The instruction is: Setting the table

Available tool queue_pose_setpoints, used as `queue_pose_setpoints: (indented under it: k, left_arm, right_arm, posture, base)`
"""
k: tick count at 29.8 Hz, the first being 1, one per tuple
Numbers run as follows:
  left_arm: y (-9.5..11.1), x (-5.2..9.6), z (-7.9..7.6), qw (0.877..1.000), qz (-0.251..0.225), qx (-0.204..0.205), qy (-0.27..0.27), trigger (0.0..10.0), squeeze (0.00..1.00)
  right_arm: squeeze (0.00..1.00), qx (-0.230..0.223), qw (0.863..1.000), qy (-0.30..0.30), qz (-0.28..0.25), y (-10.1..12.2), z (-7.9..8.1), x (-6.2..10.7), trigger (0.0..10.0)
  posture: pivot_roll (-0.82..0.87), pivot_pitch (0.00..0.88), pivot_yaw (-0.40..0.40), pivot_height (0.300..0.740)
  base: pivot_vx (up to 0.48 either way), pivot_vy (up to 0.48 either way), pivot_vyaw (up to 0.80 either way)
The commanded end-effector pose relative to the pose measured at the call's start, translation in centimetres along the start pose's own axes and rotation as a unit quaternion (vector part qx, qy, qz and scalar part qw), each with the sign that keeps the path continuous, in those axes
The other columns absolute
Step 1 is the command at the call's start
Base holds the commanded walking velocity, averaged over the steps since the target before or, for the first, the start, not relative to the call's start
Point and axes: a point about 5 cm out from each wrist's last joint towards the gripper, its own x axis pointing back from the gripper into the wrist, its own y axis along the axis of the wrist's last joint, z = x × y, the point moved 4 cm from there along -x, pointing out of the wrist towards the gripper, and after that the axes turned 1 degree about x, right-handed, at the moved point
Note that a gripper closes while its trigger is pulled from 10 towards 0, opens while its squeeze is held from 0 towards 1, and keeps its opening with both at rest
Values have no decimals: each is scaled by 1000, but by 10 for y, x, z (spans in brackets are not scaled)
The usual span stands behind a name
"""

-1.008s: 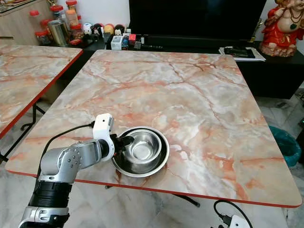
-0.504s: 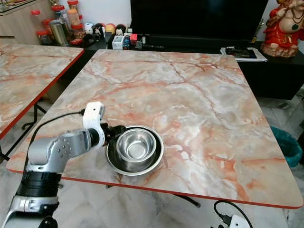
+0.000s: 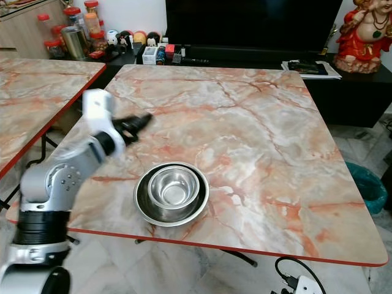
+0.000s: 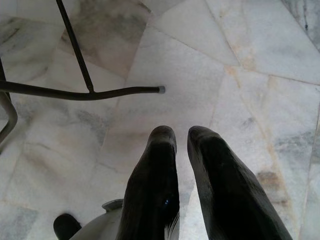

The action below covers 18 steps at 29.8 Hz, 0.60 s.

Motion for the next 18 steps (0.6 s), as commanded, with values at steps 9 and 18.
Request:
queue_pose_setpoints:
  k: [9, 18]
  left_arm:
    - [-46, 49, 96, 968, -6, -173, 184, 10000, 0]
    - [-84, 92, 134, 938, 18, -215, 272, 10000, 0]
  right_arm:
    - [0, -3, 1000, -2, -9, 2, 0, 0, 10000]
    - [0, -1, 1000, 0, -10, 2, 0, 0, 10000]
  posture:
    - [55, 0, 2, 740]
    - [66, 0, -1, 740]
  base:
    - [0, 0, 0]
    - [0, 0, 0]
